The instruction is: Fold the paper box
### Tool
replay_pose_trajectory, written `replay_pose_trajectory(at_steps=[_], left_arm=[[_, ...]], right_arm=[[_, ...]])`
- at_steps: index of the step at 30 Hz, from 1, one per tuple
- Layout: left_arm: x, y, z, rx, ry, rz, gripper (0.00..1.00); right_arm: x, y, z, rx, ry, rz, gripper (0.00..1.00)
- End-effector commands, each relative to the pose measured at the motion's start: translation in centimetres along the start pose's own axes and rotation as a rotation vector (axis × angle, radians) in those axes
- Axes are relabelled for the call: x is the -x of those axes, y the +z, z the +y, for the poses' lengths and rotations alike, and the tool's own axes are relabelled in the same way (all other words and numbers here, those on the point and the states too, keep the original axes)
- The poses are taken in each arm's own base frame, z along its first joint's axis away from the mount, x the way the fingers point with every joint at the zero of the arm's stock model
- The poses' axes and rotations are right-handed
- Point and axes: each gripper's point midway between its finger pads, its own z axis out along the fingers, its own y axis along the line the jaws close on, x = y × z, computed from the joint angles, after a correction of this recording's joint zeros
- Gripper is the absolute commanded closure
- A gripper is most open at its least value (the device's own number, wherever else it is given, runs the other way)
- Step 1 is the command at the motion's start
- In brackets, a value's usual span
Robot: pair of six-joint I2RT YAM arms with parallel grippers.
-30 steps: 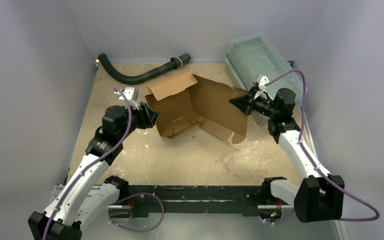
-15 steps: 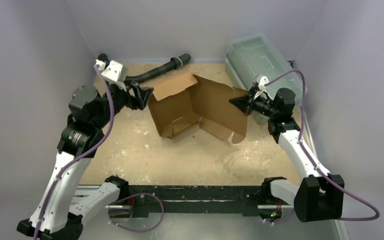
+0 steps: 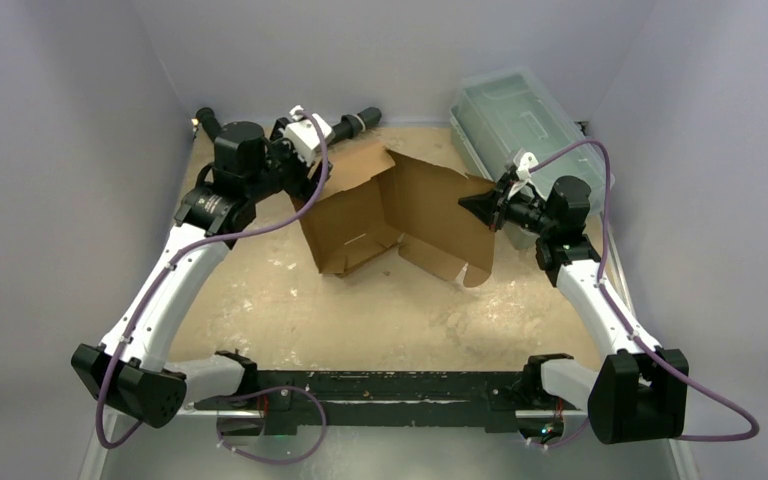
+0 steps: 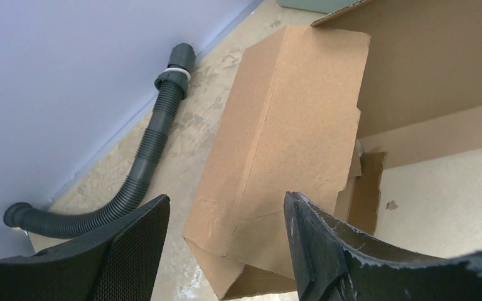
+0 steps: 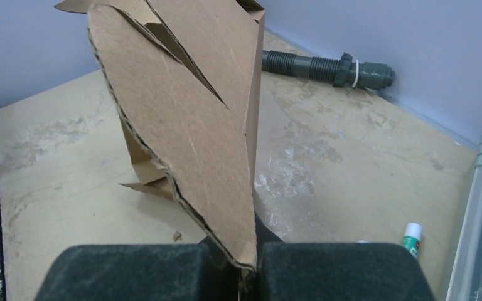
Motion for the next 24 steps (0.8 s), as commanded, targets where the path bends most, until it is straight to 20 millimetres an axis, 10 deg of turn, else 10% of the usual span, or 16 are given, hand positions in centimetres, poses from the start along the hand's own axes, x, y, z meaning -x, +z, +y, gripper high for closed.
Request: replay_pose_trajectory(at_steps=[1, 24], left_arm=[[1.3, 0.2, 0.1, -0.039, 0.145, -0.044, 0.34], [-0.8, 2.3, -1.4, -0.019, 0.270, 0.061, 0.33]], right_arm=[[0.7, 0.3, 0.0, 0.012, -0.031, -0.010, 1.00], [0.6, 0.3, 0.1, 0.022, -0.028, -0.009, 1.00]])
